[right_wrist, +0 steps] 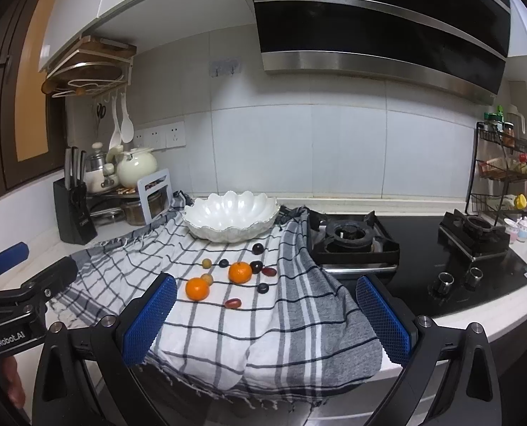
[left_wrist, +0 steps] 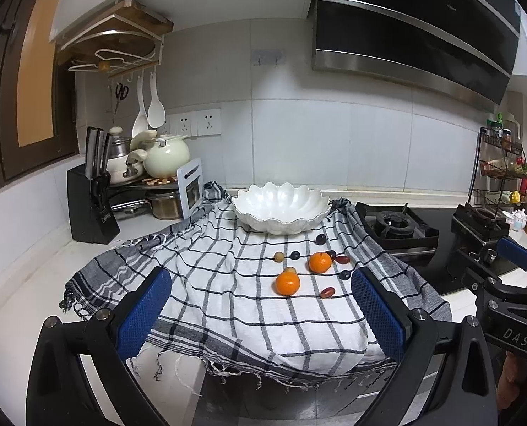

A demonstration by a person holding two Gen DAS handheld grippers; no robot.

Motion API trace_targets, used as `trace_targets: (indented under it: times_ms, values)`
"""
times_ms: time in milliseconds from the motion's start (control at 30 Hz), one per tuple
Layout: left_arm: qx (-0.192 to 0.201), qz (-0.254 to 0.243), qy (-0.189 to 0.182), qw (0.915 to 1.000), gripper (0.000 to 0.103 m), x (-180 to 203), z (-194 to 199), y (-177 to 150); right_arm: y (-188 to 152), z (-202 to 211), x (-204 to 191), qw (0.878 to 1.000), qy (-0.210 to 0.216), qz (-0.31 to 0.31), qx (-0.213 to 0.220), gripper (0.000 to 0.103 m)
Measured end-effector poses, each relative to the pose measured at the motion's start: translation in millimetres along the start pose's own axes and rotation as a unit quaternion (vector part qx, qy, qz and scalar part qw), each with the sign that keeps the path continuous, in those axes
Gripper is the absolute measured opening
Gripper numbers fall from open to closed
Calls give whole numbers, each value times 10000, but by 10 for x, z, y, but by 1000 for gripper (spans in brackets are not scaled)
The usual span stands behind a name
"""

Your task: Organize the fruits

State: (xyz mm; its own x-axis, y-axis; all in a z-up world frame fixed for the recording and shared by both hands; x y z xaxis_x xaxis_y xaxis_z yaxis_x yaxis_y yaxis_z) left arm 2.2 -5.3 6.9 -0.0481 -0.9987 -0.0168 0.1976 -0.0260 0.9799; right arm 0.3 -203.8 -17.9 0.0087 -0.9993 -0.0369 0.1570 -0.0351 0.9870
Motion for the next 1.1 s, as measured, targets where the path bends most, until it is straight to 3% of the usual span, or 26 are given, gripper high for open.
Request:
trace_targets:
  times_ms: [1100]
  values:
    - [112,28,-93,9999,103,-2,52,21,12,20,12,10000,-6,26,51,103]
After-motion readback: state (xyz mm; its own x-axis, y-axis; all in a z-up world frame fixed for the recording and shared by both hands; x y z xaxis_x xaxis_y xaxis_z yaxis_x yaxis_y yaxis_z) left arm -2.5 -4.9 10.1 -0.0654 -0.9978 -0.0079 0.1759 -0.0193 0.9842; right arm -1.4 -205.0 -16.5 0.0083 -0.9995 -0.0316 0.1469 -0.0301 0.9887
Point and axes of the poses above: each gripper's, at about its wrist camera, not at the fingertips, and z roughly against the way its jaws point, x to its right, y to its top, the point moved 1 cm from there along -z, roughly the way its jaws point, and after that the axes turned 12 degrees about x, right-handed, at the moved point
